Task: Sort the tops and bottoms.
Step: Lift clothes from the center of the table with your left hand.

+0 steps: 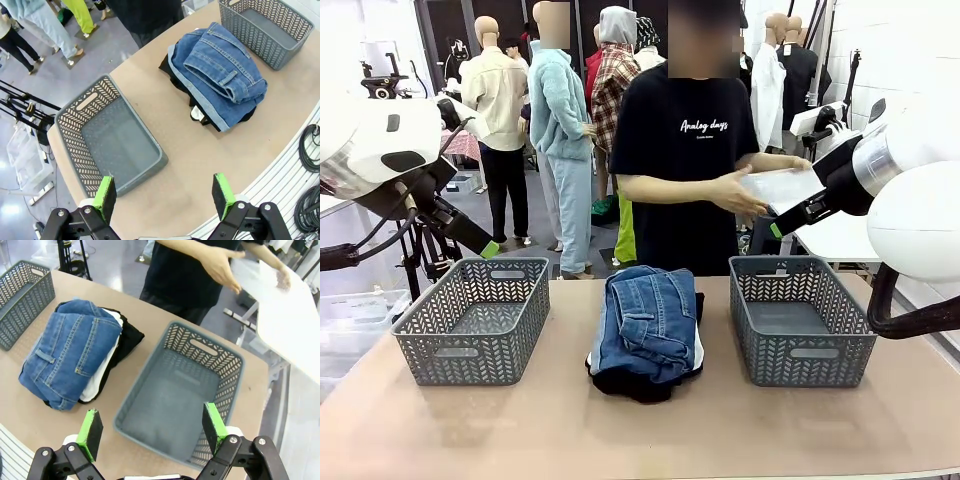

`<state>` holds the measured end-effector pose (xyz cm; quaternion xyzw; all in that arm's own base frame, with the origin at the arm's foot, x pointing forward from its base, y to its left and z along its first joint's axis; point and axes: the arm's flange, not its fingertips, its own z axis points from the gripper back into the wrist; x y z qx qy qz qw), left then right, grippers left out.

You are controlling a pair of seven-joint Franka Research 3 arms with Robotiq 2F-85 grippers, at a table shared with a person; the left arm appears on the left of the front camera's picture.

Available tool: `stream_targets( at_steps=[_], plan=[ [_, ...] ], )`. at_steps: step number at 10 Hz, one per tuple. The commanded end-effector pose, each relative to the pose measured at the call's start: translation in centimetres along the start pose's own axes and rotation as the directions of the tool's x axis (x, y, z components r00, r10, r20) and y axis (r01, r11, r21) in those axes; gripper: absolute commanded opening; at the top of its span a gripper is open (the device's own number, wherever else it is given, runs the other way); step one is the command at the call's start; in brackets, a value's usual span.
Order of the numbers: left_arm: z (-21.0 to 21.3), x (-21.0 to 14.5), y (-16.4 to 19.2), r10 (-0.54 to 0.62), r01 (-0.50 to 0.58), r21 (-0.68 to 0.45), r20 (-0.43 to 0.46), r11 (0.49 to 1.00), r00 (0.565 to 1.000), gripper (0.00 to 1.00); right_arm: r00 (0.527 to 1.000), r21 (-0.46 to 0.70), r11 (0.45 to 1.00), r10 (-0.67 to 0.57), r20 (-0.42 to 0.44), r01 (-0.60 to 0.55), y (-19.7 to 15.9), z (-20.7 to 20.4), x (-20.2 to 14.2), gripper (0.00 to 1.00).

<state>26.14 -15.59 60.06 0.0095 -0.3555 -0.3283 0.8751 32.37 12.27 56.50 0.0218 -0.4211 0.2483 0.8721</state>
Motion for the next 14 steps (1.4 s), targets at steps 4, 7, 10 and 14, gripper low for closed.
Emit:
stream_targets(
  at_steps=[4,7,10,14],
  plan=[
    [0.16,-0.12,0.03,-0.003,0.003,0.004,-0.005,1.000,1.000,1.00,1.000,-0.001,1.000,0.002,0.006,-0.002,0.21,-0.09,0.11,1.00],
    [0.16,-0.12,0.03,-0.003,0.003,0.004,-0.005,1.000,1.000,1.00,1.000,-0.001,1.000,0.002,0.006,-0.002,0.21,-0.09,0.11,1.00],
    [0.16,-0.12,0.03,-0.003,0.003,0.004,-0.005,1.000,1.000,1.00,1.000,-0.001,1.000,0.002,0.006,-0.002,0.21,-0.09,0.11,1.00],
    [0.16,-0.12,0.03,-0.003,0.003,0.004,-0.005,1.000,1.000,1.00,1.000,-0.001,1.000,0.002,0.006,-0.002,0.21,-0.09,0.11,1.00]
  ],
)
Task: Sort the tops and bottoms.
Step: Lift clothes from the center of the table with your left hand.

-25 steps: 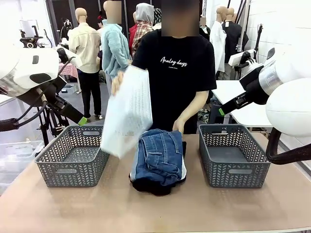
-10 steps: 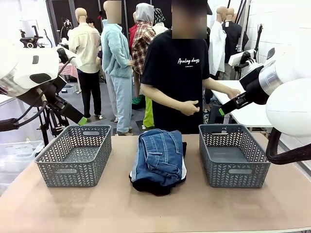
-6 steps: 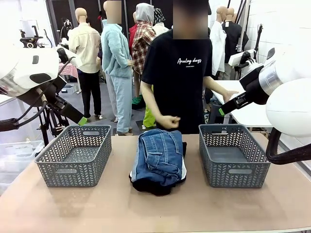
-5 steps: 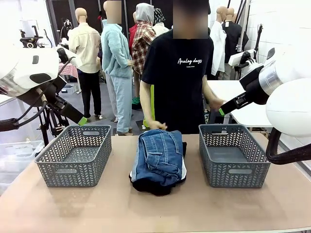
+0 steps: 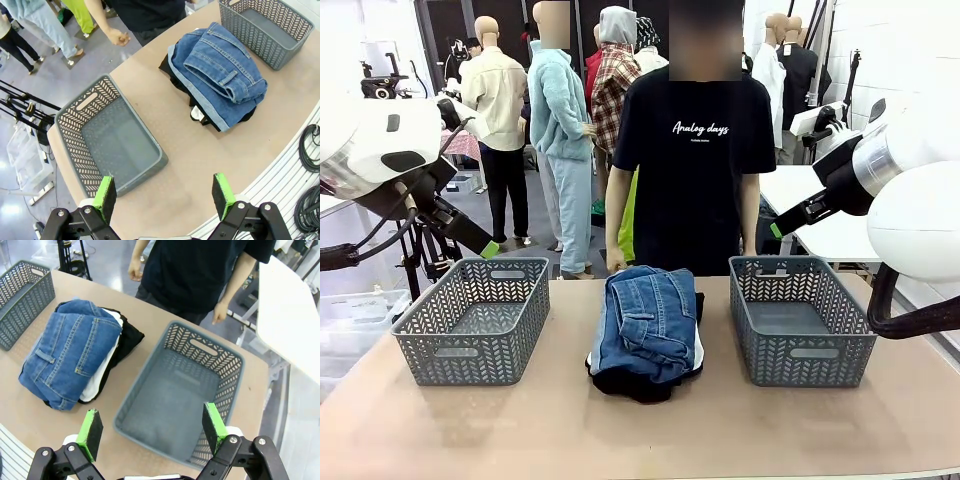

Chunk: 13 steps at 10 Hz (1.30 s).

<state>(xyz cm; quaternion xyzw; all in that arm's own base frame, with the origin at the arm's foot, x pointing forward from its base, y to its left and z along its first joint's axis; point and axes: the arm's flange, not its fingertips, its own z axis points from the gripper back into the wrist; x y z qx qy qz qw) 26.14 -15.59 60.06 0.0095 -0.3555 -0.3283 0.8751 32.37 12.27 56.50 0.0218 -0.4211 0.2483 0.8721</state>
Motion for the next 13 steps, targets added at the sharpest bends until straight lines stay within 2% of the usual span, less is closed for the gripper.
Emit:
stream_targets(
  at_steps=[1,13],
  plan=[
    [0.16,-0.12,0.03,-0.003,0.003,0.004,-0.005,1.000,1.000,1.00,1.000,-0.001,1.000,0.002,0.006,-0.002,0.21,-0.09,0.11,1.00],
    [0.16,-0.12,0.03,-0.003,0.003,0.004,-0.005,1.000,1.000,1.00,1.000,-0.001,1.000,0.002,0.006,-0.002,0.21,-0.09,0.11,1.00]
  ],
)
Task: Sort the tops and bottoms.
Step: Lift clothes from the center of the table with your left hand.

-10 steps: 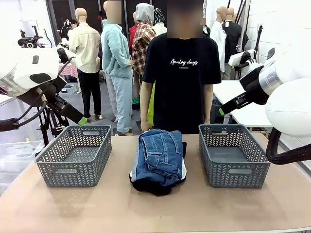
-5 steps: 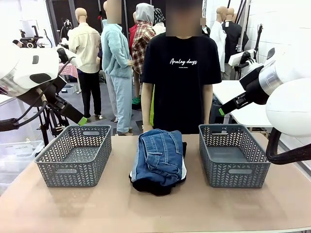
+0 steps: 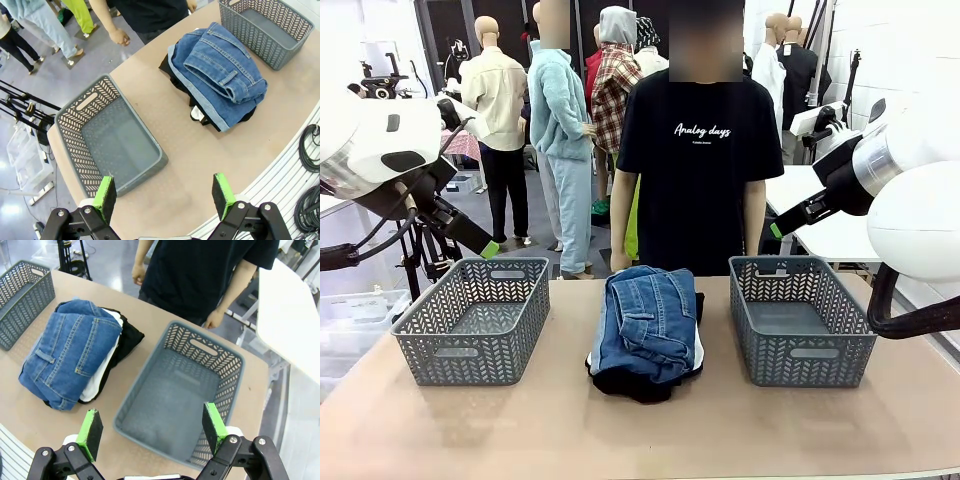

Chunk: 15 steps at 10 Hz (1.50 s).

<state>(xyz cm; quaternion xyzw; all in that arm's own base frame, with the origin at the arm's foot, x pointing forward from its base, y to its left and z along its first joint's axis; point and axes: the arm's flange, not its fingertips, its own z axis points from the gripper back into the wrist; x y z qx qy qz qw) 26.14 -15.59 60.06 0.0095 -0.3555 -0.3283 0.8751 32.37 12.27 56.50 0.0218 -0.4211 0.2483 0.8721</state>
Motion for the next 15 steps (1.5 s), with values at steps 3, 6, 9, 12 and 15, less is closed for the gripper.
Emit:
stream_targets(
  at_steps=[3,6,9,12,15],
  plan=[
    [0.16,-0.12,0.03,-0.003,0.003,0.004,-0.005,1.000,1.000,1.00,1.000,-0.001,1.000,0.002,0.006,-0.002,0.21,-0.09,0.11,1.00],
    [0.16,-0.12,0.03,-0.003,0.003,0.004,-0.005,1.000,1.000,1.00,1.000,-0.001,1.000,0.002,0.006,-0.002,0.21,-0.09,0.11,1.00],
    [0.16,-0.12,0.03,-0.003,0.003,0.004,-0.005,1.000,1.000,1.00,1.000,-0.001,1.000,0.002,0.006,-0.002,0.21,-0.09,0.11,1.00],
    [0.16,-0.12,0.03,-0.003,0.003,0.004,-0.005,1.000,1.000,1.00,1.000,-0.001,1.000,0.002,0.006,-0.002,0.21,-0.09,0.11,1.00],
    [0.16,-0.12,0.03,-0.003,0.003,0.004,-0.005,1.000,1.000,1.00,1.000,-0.001,1.000,0.002,0.006,-0.002,0.21,-0.09,0.11,1.00]
  ],
)
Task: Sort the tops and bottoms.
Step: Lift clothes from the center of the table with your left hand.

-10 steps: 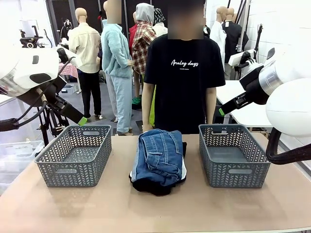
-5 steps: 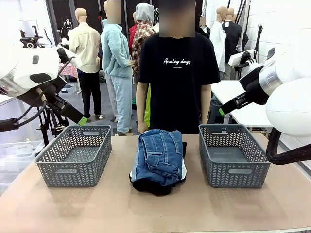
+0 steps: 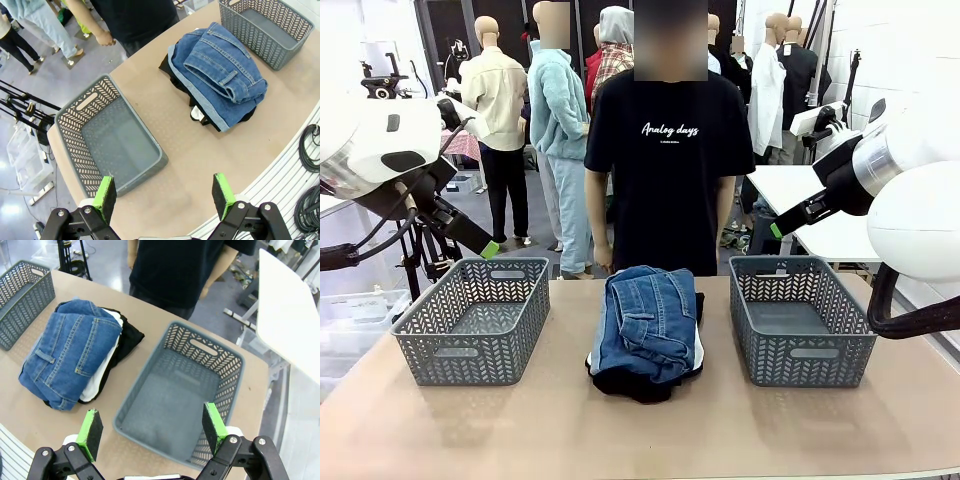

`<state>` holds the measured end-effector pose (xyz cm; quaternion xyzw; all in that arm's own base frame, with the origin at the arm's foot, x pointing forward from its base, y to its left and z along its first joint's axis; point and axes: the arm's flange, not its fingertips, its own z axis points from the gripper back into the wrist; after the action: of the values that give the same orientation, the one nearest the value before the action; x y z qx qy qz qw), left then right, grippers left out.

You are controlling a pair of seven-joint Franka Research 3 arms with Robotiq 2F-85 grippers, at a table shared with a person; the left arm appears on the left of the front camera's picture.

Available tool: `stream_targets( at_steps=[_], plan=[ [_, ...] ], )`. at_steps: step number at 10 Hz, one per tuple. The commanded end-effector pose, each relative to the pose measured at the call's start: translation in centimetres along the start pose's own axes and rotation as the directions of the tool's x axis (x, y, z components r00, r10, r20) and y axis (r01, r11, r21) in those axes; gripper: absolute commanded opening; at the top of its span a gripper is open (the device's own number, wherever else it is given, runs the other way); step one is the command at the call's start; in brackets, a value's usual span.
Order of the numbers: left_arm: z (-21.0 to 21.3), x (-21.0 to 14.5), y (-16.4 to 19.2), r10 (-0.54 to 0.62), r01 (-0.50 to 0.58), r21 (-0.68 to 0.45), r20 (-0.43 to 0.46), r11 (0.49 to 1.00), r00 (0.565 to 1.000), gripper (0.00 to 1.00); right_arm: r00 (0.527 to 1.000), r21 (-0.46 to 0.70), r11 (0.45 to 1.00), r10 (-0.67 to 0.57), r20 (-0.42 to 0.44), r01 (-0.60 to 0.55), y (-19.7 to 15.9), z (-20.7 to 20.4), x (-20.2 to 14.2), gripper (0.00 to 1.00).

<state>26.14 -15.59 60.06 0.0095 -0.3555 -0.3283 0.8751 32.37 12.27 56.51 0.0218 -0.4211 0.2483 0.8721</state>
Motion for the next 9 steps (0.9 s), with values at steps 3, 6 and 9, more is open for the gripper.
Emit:
stream_targets(
  at_steps=[3,6,9],
  plan=[
    [0.2,-0.1,0.0,-0.003,0.003,0.004,-0.005,1.000,1.000,1.00,1.000,0.041,0.999,-0.016,-0.012,0.016,0.2,0.1,0.2,1.00],
    [0.2,-0.1,0.0,-0.003,0.003,0.004,-0.005,1.000,1.000,1.00,0.999,0.055,0.998,-0.042,-0.031,0.044,0.3,-0.2,0.1,1.00],
    [0.2,-0.1,0.0,-0.003,0.003,0.004,-0.005,1.000,1.000,1.00,0.994,0.121,0.989,-0.072,-0.081,0.082,-0.4,-2.0,-0.2,1.00]
  ],
)
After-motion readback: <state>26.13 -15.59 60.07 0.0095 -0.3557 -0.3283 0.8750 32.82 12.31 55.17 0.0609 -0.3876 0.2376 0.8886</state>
